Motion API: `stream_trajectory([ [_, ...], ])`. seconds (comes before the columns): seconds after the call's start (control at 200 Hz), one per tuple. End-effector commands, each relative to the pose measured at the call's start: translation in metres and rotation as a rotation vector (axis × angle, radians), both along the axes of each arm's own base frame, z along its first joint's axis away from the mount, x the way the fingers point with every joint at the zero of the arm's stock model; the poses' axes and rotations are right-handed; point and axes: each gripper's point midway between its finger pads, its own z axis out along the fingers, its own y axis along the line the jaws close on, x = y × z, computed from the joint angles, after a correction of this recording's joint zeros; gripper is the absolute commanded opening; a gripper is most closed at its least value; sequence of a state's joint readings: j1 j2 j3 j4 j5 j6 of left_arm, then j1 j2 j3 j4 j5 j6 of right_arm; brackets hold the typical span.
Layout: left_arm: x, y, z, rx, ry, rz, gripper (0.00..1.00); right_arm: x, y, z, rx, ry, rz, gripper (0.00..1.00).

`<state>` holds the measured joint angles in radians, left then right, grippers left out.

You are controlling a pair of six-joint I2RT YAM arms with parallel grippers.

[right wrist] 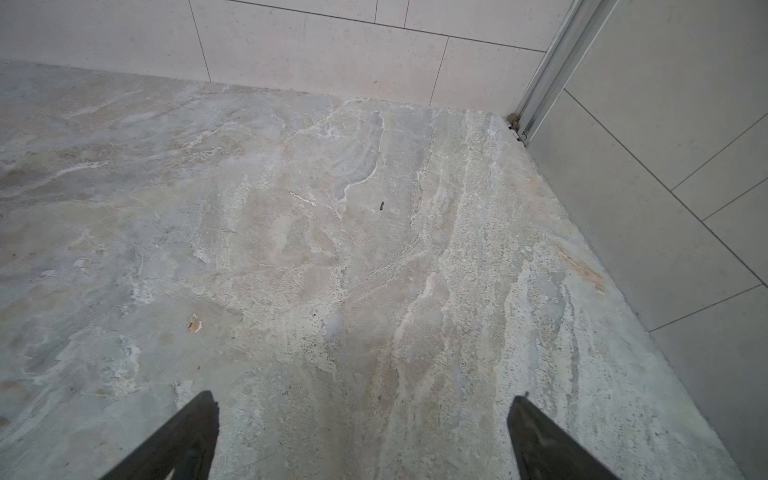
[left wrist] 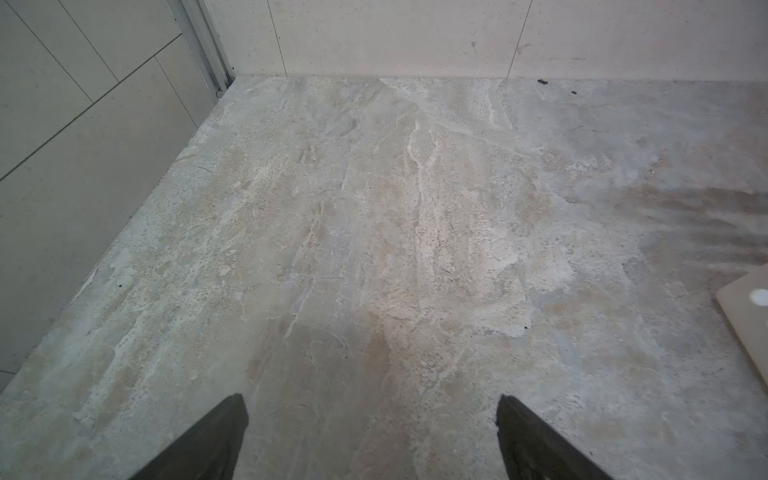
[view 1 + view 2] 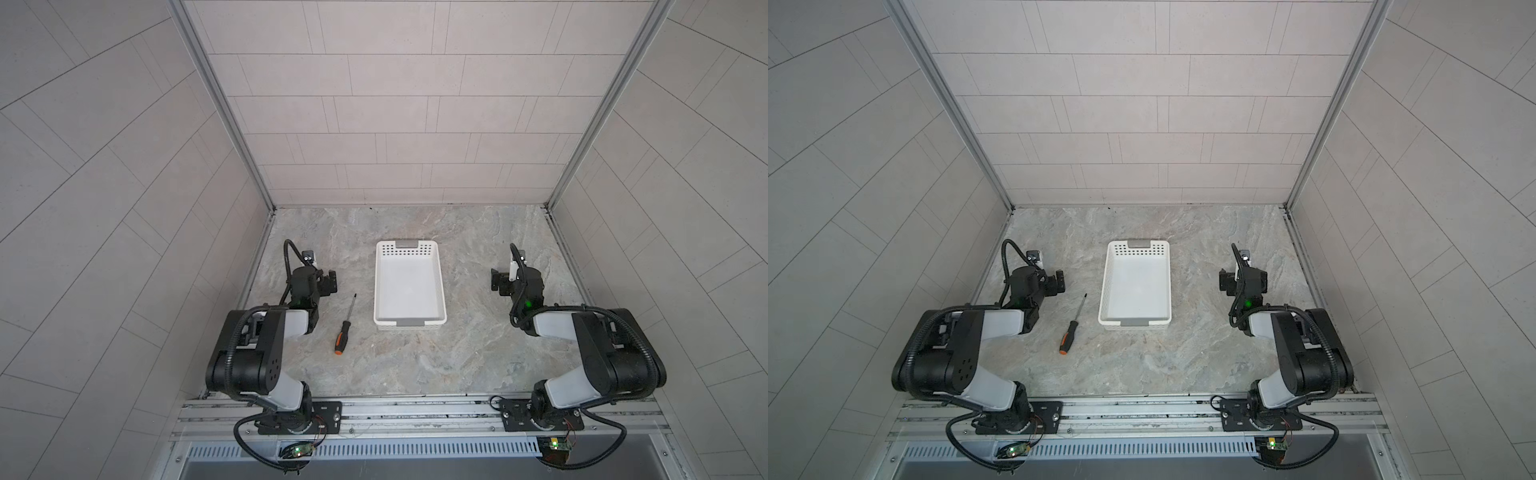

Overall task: Put the screwdriver in the bin
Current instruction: Pick up the screwdriver from the bottom-left of the table.

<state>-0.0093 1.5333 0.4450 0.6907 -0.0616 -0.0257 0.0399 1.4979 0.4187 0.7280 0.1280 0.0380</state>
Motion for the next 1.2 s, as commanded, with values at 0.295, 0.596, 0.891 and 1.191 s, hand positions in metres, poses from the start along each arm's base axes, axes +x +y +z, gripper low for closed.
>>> stream_trajectory([
  [0.295,0.0061,-0.0004,0.0088,0.013,-0.024,0.001,1.00,0.0026,-0.0005,-0.0004,-0.009,0.007,-0.010,1.00],
  [0.596,0.0065,-0.0003,0.0090,0.013,-0.025,0.001,1.00,0.0027,-0.0001,-0.0002,-0.009,0.006,-0.008,1.00],
  [0.891,0.0066,-0.0002,0.0089,0.012,-0.023,0.003,1.00,0.0031,-0.0004,0.0000,-0.005,0.006,-0.009,1.00],
  [1.191,0.0065,-0.0001,0.0083,0.013,-0.022,0.003,1.00,0.0029,-0.0012,-0.0005,0.003,0.006,-0.005,1.00],
])
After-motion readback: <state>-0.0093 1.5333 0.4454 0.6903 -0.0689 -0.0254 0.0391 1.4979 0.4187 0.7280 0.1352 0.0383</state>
